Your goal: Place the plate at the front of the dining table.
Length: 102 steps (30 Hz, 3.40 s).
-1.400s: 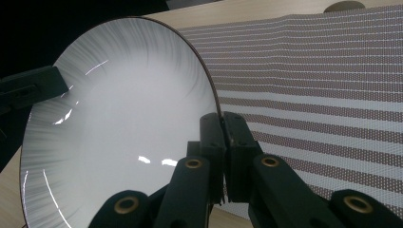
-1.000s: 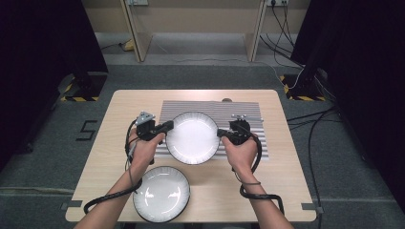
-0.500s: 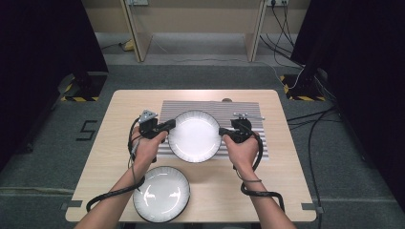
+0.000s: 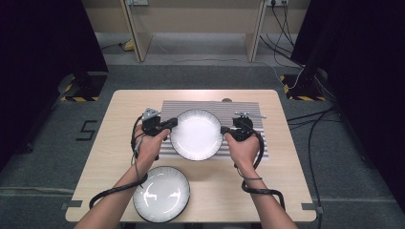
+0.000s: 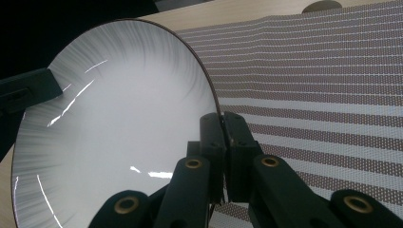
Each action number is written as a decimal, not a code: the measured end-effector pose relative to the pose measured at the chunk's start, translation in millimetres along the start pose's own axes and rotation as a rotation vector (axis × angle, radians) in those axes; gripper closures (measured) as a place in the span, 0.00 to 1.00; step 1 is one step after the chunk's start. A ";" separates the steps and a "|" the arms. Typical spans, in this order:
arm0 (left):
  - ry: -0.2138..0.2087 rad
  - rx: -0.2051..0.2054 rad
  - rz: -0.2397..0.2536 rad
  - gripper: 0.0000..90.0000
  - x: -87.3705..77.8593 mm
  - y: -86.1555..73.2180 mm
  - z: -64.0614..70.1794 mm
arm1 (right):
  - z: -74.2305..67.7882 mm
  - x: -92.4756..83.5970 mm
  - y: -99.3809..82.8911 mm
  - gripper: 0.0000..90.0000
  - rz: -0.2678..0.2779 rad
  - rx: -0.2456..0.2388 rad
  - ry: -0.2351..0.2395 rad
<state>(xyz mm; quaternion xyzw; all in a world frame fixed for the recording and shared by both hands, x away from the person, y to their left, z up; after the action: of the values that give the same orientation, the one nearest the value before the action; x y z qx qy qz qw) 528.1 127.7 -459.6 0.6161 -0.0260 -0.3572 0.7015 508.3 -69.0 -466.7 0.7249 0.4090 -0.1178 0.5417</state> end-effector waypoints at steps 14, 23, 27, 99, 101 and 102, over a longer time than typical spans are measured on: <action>0.004 0.000 -0.005 0.96 6.0 3.0 -1.1 | 4.1 4.5 3.8 0.98 -0.005 0.005 -0.007; -0.002 0.008 -0.003 0.96 11.1 5.5 0.0 | 8.2 5.4 6.5 0.98 -0.004 0.013 -0.014; 0.002 0.015 0.002 0.96 12.0 7.3 1.1 | 9.5 5.6 8.1 0.98 -0.005 0.016 -0.012; 0.019 -0.028 -0.033 0.95 63.2 16.6 -3.8 | 40.9 24.1 37.9 0.98 0.027 0.008 -0.074; 0.020 -0.031 -0.036 0.95 64.9 16.1 -3.8 | 41.7 24.3 38.3 0.98 0.026 0.010 -0.076; 0.021 -0.032 -0.038 0.94 65.7 15.7 -3.9 | 42.9 25.0 38.7 0.98 0.028 0.002 -0.078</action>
<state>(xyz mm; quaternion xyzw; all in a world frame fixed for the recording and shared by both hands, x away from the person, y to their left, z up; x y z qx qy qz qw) 586.1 95.8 -473.1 0.6090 -0.0014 -0.3643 0.7046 563.8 -98.3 -471.9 0.7260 0.3774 -0.1390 0.5579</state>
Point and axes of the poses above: each handheld gripper's, and its own axes: x roughly forward along the jaws, y roughly out of its top, z roughly to its right, the point moved 10 cm from there along x, roughly forward along the jaws, and after that the axes turned 1 degree about x, right-handed, at the moved point
